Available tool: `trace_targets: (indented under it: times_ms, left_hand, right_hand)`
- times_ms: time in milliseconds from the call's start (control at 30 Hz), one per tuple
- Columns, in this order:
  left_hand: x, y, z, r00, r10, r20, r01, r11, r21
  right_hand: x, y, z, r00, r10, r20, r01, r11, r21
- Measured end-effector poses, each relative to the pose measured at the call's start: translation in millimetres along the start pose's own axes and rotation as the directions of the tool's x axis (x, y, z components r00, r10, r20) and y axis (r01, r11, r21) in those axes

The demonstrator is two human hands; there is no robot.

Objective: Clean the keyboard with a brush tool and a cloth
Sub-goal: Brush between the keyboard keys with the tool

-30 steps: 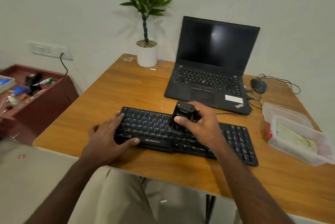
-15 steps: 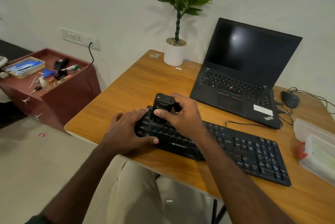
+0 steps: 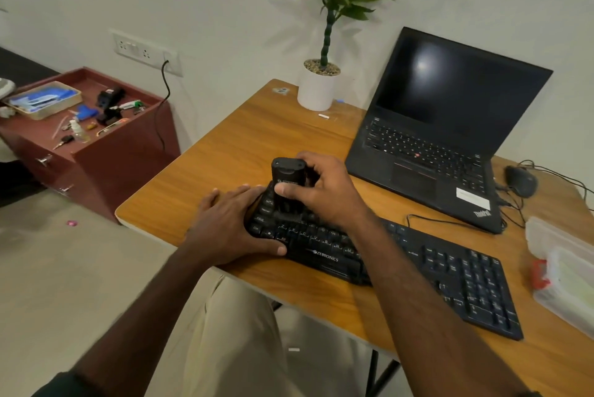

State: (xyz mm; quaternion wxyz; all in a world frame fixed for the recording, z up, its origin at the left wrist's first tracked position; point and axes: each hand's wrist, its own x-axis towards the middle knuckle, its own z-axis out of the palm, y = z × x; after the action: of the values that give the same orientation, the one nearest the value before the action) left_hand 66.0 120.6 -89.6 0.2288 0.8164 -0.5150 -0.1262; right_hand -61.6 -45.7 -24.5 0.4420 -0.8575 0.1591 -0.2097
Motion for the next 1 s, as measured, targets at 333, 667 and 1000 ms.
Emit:
trace_targets:
  times_ms: [333, 667, 1000]
  left_hand:
    - [0.2, 0.4, -1.9, 0.999, -0.001, 0.039, 0.001, 1.0, 0.001]
    - [3.1, -1.6, 0.6, 0.999, -0.006, 0.039, 0.006, 1.0, -0.002]
    - [3.6, -0.9, 0.0, 0.998, -0.017, 0.053, 0.017, 1.0, -0.008]
  right_hand:
    - [-15.7, 5.0, -2.6, 0.999, 0.033, 0.032, -0.032, 0.999, -0.034]
    - [-19.8, 7.1, -2.0, 0.998, 0.002, -0.055, 0.001, 0.998, 0.062]
    - [-40.8, 25.4, -57.7, 0.999, 0.05, -0.01, -0.05, 0.998, 0.025]
